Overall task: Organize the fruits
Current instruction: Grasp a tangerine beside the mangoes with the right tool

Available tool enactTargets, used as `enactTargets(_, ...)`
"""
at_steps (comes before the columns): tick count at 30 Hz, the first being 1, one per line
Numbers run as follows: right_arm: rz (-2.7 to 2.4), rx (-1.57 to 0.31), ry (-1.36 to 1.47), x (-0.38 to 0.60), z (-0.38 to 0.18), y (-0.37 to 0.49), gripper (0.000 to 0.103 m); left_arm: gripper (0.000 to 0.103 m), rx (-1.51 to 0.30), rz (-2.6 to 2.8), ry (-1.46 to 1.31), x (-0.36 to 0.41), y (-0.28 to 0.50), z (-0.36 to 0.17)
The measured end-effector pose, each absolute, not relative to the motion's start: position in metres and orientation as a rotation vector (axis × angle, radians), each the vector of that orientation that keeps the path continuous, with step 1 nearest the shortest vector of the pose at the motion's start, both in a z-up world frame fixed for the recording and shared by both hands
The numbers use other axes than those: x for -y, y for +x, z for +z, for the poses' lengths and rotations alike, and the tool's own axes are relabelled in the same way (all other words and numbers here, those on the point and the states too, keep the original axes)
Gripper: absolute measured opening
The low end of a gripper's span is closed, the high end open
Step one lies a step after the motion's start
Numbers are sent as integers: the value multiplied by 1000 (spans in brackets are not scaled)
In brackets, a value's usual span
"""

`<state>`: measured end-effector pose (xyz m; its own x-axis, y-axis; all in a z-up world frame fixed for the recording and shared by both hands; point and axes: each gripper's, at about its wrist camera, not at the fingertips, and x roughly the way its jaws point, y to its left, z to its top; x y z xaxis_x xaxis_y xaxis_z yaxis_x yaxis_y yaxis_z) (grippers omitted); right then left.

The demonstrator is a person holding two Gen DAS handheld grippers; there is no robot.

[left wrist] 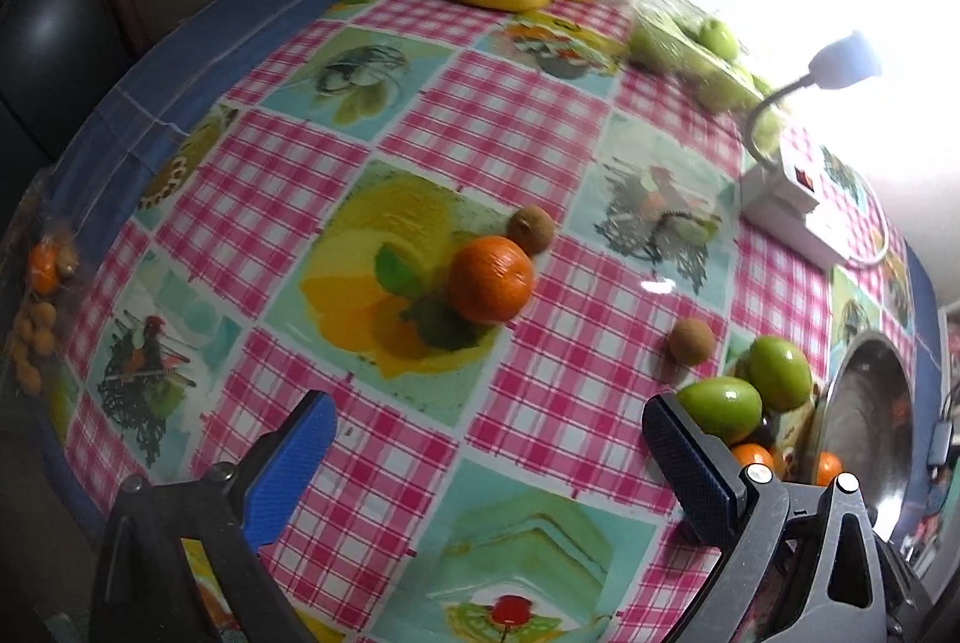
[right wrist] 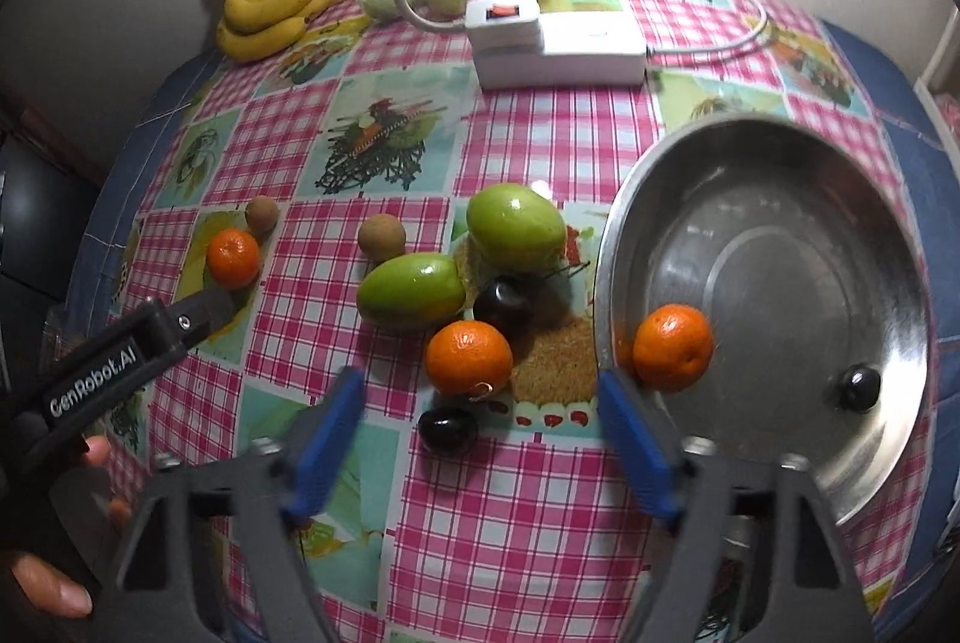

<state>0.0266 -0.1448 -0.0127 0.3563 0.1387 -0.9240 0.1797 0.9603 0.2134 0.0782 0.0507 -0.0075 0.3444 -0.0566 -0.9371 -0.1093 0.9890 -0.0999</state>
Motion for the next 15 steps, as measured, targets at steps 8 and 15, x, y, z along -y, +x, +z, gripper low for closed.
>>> enactTargets(8, -47, -1239, 341, 150, -29, 32, 54, 92, -1263, -99, -190, -29, 83, -17)
enactTargets(15, -36, -1243, 374, 152, -35, 35, 54, 87, -1290, -191, -168, -2, 87, -23)
